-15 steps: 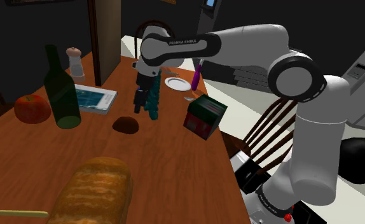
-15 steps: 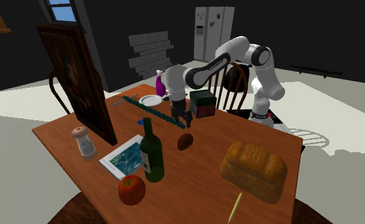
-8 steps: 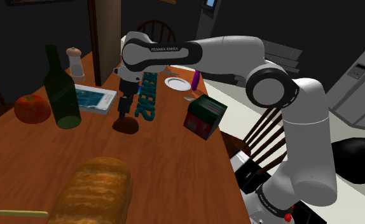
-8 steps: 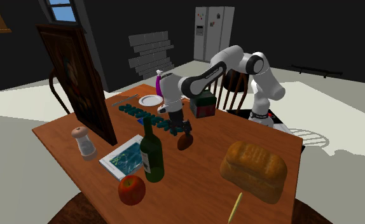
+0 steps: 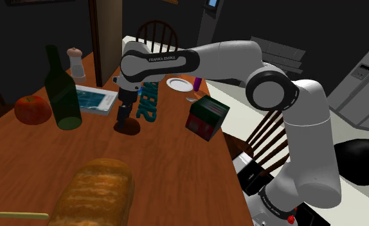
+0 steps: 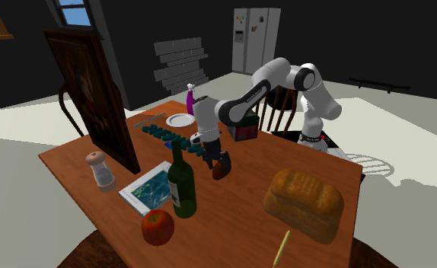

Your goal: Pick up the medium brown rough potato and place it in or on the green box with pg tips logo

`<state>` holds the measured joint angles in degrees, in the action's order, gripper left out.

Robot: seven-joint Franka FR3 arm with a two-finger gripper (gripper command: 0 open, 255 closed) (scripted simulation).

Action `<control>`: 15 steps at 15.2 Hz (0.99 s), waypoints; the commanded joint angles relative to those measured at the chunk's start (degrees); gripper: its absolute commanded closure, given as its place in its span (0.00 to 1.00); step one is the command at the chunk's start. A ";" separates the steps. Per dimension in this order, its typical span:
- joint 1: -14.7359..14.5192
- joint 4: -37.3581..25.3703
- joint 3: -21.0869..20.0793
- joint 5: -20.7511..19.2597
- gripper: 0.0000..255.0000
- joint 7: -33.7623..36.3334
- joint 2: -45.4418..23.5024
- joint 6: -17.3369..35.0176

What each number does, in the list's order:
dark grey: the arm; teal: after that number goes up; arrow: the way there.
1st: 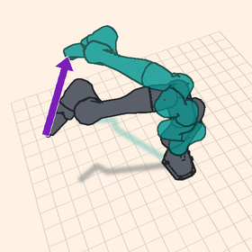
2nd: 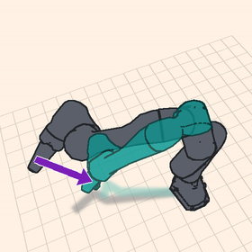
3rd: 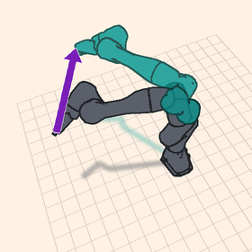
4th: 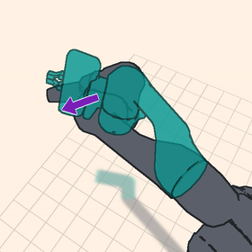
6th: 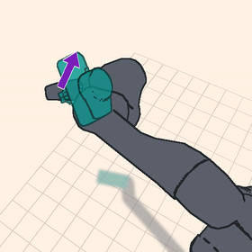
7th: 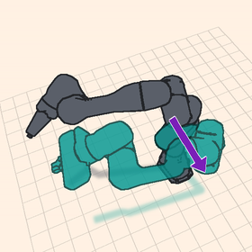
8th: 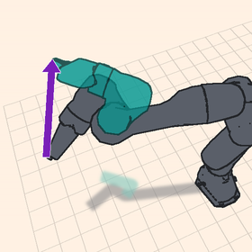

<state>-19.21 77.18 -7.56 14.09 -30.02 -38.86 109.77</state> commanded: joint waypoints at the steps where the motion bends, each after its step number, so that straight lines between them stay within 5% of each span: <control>1: -0.04 0.03 -0.01 0.00 0.00 0.02 -0.05 0.11; 5: -0.03 0.02 -0.01 0.00 0.00 0.02 -0.05 0.10; 6: -0.03 0.02 -0.01 0.00 1.00 0.02 -0.05 0.10; 15: -0.04 0.03 -0.01 0.00 1.00 0.02 -0.05 0.11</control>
<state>-19.24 77.16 -7.58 14.11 -30.01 -38.85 109.89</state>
